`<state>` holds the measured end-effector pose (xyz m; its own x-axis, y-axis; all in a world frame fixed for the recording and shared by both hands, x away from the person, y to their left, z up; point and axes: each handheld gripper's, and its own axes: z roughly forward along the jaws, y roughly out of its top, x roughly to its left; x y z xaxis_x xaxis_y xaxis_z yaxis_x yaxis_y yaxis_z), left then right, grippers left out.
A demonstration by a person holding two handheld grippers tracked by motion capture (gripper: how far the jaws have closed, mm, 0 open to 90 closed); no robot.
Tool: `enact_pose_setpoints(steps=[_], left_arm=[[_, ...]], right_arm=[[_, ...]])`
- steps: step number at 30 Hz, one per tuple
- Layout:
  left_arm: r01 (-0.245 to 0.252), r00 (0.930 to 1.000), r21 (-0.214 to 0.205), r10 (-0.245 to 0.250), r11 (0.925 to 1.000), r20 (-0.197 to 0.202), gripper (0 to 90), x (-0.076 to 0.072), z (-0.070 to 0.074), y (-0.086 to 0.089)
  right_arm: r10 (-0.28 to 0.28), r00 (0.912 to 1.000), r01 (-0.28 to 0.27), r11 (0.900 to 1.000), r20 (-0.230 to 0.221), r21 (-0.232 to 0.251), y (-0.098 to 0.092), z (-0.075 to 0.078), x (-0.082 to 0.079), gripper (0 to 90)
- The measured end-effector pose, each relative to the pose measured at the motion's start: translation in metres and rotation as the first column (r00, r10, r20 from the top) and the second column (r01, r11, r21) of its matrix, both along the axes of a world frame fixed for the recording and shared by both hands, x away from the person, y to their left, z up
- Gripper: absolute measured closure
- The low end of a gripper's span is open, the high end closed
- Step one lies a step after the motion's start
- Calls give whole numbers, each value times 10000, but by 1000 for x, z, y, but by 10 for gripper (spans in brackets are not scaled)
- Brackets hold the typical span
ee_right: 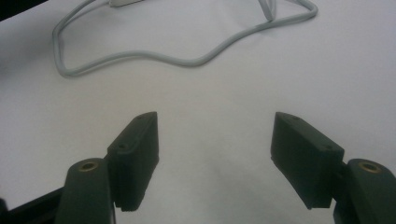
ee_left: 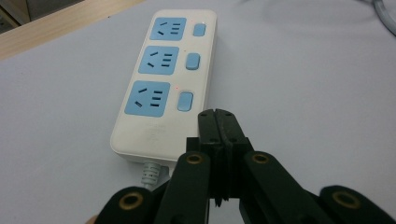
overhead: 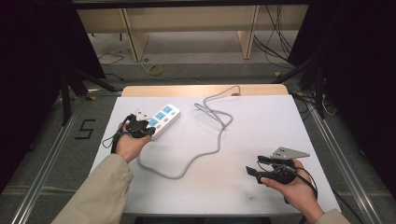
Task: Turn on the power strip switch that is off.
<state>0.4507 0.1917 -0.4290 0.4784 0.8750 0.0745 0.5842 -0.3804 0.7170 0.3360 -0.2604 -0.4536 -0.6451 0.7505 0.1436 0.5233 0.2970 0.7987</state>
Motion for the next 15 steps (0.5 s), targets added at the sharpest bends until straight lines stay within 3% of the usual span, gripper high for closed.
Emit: enact_pose_setpoints(steps=[15], left_arm=[[-167, 9999, 150, 167, 9997, 6, 899, 15, -2, -4]], right_arm=[[89, 10000, -89, 9999, -28, -47, 1, -1, 0, 327]])
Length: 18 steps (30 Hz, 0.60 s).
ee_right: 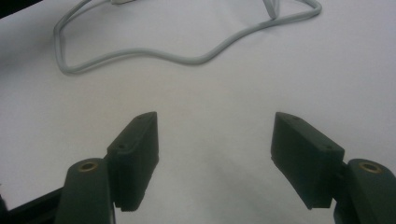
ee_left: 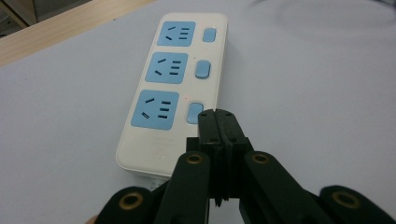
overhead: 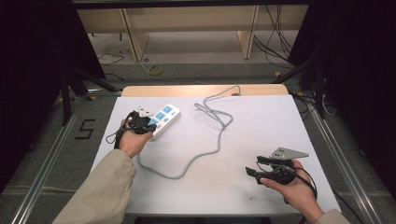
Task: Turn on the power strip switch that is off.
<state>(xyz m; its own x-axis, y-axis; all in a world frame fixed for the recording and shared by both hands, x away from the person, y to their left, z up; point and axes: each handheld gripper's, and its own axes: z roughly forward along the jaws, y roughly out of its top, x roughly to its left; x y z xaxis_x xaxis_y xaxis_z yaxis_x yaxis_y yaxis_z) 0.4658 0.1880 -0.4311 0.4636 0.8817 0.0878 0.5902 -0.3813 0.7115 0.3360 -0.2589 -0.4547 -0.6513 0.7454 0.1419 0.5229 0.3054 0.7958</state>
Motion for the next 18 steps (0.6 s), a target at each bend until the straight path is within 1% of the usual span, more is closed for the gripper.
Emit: enact_pose_setpoints(steps=[5, 6, 8, 11, 18], left_arm=[[-7, 10000, 45, 7, 10000, 14, 900, 4, 1, 0], [-29, 10000, 2, 29, 10000, 23, 900, 4, 0, -1], [18, 10000, 91, -18, 10000, -7, 900, 6, 1, -1], [36, 10000, 102, -36, 9999, 2, 900, 8, 1, -2], [41, 9999, 245, -38, 9997, -136, 899, 13, -1, -4]], right_arm=[[18, 10000, -18, 10000, -15, -5, 0, 0, 0, 327], [28, 10000, -28, 10000, -5, -12, 0, 0, 0, 327], [39, 10000, -39, 10000, -23, -33, 1, 0, 0, 327], [57, 10000, -57, 10000, -35, -51, 1, -1, 0, 327], [128, 9999, -128, 9999, -52, -116, 2, -1, -1, 327]])
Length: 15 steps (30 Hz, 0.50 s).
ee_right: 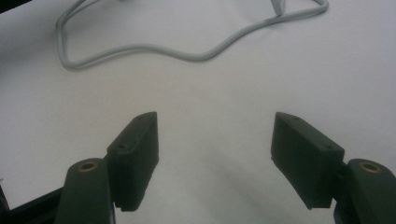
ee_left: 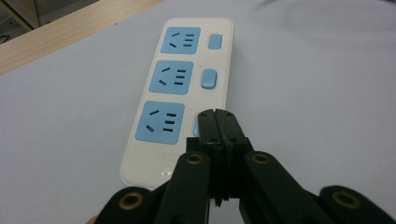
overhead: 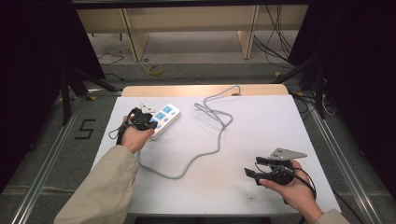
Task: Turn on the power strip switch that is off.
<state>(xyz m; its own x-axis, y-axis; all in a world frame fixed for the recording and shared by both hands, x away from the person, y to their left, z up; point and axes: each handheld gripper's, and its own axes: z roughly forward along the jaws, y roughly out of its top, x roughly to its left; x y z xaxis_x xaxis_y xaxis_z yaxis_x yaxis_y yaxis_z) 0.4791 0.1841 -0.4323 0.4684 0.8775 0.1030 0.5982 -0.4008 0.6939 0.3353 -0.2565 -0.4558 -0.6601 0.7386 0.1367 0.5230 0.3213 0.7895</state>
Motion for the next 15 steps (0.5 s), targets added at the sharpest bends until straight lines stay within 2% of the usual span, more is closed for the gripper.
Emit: enact_pose_setpoints(steps=[9, 15], left_arm=[[-2, 9999, 206, 5, 9998, -164, 900, 7, 0, -1], [-45, 9998, 196, 49, 9998, -193, 900, 12, -1, -4]], right_arm=[[20, 10000, -20, 10000, 15, -31, 1, 0, 0, 327], [-5, 10000, 5, 10000, 14, -78, 0, 0, 0, 327]])
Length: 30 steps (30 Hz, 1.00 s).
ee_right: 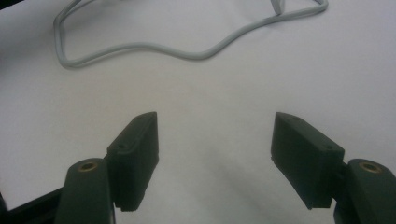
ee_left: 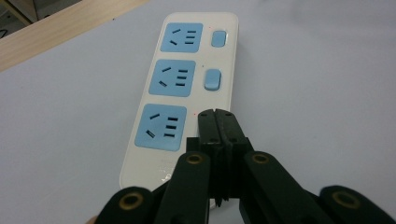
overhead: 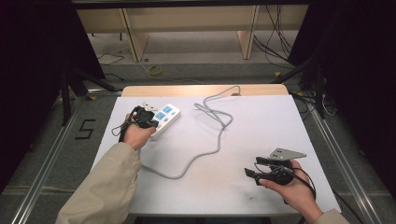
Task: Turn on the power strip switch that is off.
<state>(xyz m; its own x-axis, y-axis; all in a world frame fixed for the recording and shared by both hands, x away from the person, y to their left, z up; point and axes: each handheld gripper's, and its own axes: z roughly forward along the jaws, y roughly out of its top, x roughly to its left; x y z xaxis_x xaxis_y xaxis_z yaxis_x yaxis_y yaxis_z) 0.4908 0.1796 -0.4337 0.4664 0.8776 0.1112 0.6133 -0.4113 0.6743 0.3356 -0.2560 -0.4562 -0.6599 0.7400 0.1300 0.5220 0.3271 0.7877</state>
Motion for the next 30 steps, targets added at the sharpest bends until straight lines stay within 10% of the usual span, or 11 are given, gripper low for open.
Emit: enact_pose_setpoints(steps=[30], left_arm=[[-59, 9994, 286, 69, 9996, -351, 900, 21, -1, -7]], right_arm=[[-59, 10000, 59, 10000, -17, 5, -1, 0, 0, 324]])
